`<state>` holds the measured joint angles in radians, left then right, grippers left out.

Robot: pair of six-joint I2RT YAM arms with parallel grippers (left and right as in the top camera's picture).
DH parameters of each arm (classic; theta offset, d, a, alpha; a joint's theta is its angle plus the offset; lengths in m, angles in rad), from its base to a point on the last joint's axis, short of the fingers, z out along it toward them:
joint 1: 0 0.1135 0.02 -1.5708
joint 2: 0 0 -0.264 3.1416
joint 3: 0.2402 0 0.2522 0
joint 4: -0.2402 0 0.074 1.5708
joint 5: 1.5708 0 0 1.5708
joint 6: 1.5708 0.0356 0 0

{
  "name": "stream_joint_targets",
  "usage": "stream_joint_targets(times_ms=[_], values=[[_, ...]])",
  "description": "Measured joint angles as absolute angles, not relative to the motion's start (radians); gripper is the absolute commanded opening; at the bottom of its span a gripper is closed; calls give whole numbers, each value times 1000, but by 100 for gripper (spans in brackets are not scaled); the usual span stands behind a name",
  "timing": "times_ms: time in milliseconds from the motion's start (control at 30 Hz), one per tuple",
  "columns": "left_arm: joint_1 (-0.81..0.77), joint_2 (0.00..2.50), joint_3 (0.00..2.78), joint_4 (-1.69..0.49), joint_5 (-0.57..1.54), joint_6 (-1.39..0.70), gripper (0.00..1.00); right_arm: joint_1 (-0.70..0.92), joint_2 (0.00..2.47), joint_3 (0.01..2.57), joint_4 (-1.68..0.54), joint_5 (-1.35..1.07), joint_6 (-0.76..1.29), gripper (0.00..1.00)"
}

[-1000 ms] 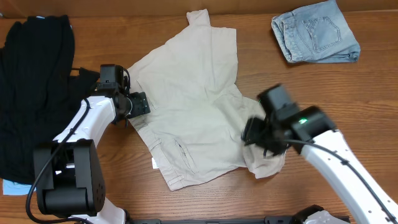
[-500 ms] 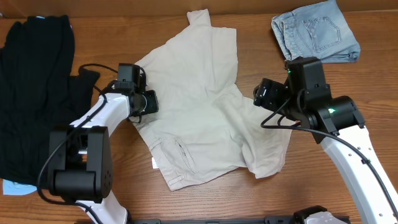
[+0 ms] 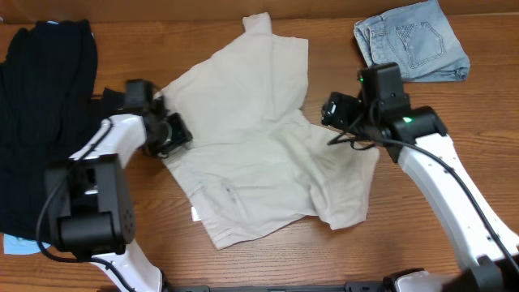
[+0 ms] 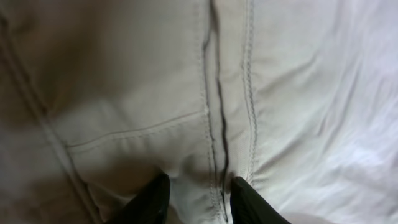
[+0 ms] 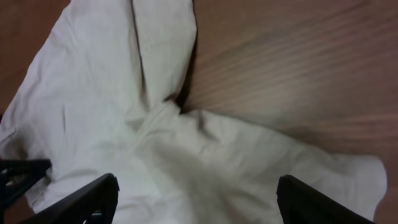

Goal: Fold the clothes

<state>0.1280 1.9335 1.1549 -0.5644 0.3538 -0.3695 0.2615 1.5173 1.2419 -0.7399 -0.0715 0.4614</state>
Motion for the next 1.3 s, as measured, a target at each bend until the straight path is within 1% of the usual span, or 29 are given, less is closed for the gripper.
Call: stream_joint_targets(times_ms=[100, 167, 367, 467, 633, 800, 1133, 1233, 1300], values=[[219, 1943, 1155, -572, 448, -371, 36, 262, 1603, 1242, -591, -97, 432, 85], [253, 1951, 1152, -566, 503, -372, 36, 263, 1664, 1243, -492, -106, 418, 85], [261, 1958, 1150, -560, 542, -366, 36, 286, 1864, 1245, -212, -128, 401, 79], [253, 1958, 1150, -559, 533, -363, 36, 312, 1928, 1245, -147, -128, 418, 75], [242, 1954, 1150, -557, 509, -363, 36, 378, 1998, 1245, -79, -115, 500, 69], [239, 1953, 1150, -554, 503, -363, 36, 401, 2042, 1245, -31, -100, 584, 63], [237, 1953, 1150, -553, 498, -363, 36, 399, 2088, 1246, -50, 10, 656, 64], [237, 1952, 1150, -553, 497, -363, 36, 398, 2088, 1246, -31, 28, 665, 52], [237, 1953, 1150, -553, 497, -363, 37, 398, 2090, 1246, -12, 34, 663, 40]])
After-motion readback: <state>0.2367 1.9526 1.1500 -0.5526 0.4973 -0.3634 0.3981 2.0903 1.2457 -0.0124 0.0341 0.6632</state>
